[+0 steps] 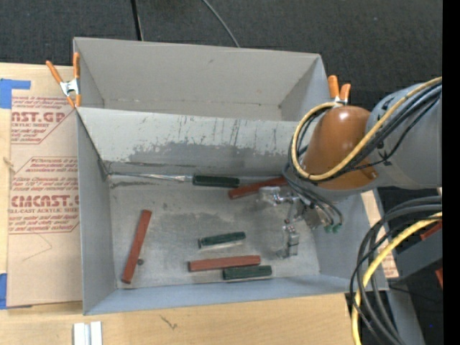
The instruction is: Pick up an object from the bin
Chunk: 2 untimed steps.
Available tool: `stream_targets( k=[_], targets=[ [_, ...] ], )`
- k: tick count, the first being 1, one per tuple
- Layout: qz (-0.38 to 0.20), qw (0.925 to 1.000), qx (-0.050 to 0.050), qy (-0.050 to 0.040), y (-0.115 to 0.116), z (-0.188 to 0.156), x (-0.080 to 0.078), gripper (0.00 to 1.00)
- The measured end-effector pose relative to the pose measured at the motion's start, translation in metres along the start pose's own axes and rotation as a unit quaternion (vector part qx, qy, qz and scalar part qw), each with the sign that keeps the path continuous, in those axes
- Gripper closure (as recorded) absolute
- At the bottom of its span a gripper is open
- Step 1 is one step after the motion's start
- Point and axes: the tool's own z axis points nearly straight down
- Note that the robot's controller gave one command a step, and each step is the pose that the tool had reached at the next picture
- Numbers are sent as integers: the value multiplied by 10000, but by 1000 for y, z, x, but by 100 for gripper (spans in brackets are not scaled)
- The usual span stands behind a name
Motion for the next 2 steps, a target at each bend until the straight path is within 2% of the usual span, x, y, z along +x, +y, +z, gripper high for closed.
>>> stream_targets(
  k=[1, 2],
  targets=[
    [287, 9996, -13, 17, 22, -2, -2, 0],
    [-1170, 9931, 2, -2, 38, 3, 1, 0]
  ],
)
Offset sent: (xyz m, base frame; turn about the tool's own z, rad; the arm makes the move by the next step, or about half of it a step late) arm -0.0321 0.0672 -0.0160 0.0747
